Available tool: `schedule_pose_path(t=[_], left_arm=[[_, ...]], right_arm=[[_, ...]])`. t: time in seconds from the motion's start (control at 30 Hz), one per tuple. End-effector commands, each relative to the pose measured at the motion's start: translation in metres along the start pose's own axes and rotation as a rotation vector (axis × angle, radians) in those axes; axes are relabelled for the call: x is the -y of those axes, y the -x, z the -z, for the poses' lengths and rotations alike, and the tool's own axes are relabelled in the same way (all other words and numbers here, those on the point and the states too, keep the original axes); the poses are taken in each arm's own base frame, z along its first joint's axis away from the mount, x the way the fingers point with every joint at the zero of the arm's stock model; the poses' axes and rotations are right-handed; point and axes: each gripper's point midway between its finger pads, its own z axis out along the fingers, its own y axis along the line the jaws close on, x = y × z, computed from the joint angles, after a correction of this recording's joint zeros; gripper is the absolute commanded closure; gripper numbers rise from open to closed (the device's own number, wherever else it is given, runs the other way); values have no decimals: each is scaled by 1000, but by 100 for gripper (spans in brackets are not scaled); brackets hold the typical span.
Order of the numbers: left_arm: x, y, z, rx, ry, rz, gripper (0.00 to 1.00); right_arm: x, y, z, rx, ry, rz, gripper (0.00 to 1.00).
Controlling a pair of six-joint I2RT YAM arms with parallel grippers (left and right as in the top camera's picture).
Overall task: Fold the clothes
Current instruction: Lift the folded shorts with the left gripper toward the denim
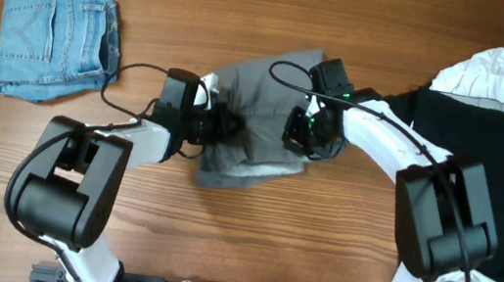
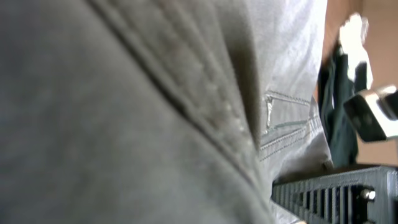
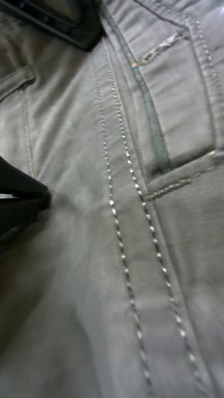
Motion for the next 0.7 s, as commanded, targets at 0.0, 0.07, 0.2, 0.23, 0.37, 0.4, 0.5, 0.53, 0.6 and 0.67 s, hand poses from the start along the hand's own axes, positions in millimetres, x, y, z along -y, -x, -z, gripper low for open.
schedule_pose_path(t=[0.0, 0.07, 0.2, 0.23, 0.37, 0.4, 0.5, 0.53, 0.6, 0.67], left_arm=[[34, -4, 22, -42, -142, -100, 96], [62, 11, 49, -13, -246, -127, 96], [110, 56, 119, 124, -385, -169, 96], [121, 74, 144, 195, -399, -191, 96], [135, 137, 235, 482, -370, -278, 96], [131, 153, 254, 545, -348, -280, 96], [107, 191, 301, 715, -261, -255, 96], [99, 201, 313, 766, -235, -250, 96], [83, 216, 332, 842, -200, -249, 96], [66, 226, 342, 887, -171, -236, 96]], right_arm=[[-17, 3, 53, 98, 57, 143, 96], [-32, 1, 86, 178, 96, 258, 95], [-47, -7, 143, 328, 139, 340, 95], [-50, -10, 157, 368, 147, 347, 95], [-57, -18, 187, 448, 186, 360, 95], [-58, -19, 190, 454, 190, 363, 95], [-56, -21, 190, 450, 188, 361, 95], [-56, -22, 189, 445, 184, 359, 95], [-54, -23, 188, 438, 180, 357, 95], [-53, -24, 187, 433, 176, 354, 95]])
